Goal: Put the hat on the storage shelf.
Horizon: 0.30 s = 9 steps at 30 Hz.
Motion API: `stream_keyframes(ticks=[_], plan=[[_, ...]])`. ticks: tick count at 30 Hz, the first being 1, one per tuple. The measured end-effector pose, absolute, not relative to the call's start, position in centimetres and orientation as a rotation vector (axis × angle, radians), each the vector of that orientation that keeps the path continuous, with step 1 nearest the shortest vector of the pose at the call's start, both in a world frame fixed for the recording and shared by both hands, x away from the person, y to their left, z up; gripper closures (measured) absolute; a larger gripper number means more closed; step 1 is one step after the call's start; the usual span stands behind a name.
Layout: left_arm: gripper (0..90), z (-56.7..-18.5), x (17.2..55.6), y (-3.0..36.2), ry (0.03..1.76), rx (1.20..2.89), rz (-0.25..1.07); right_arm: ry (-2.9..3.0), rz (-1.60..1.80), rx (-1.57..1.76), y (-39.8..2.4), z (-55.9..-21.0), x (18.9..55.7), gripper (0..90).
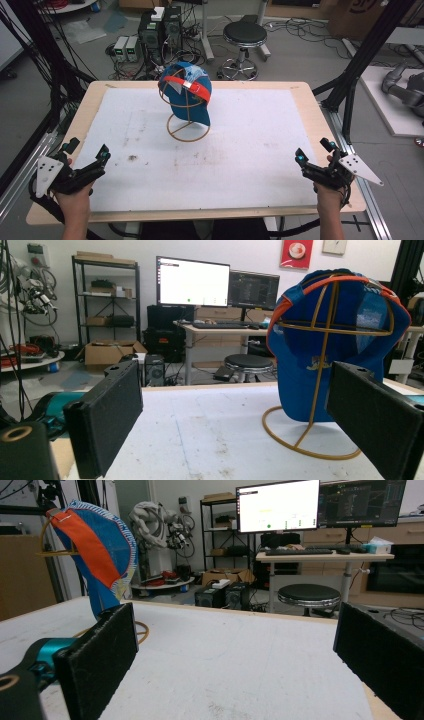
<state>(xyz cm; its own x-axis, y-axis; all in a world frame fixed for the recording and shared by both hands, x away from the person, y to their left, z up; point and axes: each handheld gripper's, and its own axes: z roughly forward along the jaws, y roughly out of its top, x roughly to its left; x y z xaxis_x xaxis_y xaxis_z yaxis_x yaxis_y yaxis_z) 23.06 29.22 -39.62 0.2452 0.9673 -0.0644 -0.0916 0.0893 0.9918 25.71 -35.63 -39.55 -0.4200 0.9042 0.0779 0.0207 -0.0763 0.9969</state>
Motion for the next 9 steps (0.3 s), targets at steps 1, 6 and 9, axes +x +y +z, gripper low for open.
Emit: stream_keyframes(ticks=[1, 6, 9], plan=[[8.8, -39.62, 23.06, 29.23, 0.992, 1.185, 1.021, 1.484, 1.583, 1.029, -35.66, -39.53, 25.73, 3.8], [8.8, -39.64, 23.13, 29.22, 0.993, 1.186, 1.02, 1.485, 1.582, 1.029, -35.67, -39.5, 25.67, 3.8], [8.8, -39.63, 23.19, 29.13, 0.989, 1.19, 1.02, 1.481, 1.584, 1.031, -35.69, -39.47, 25.67, 3.8]])
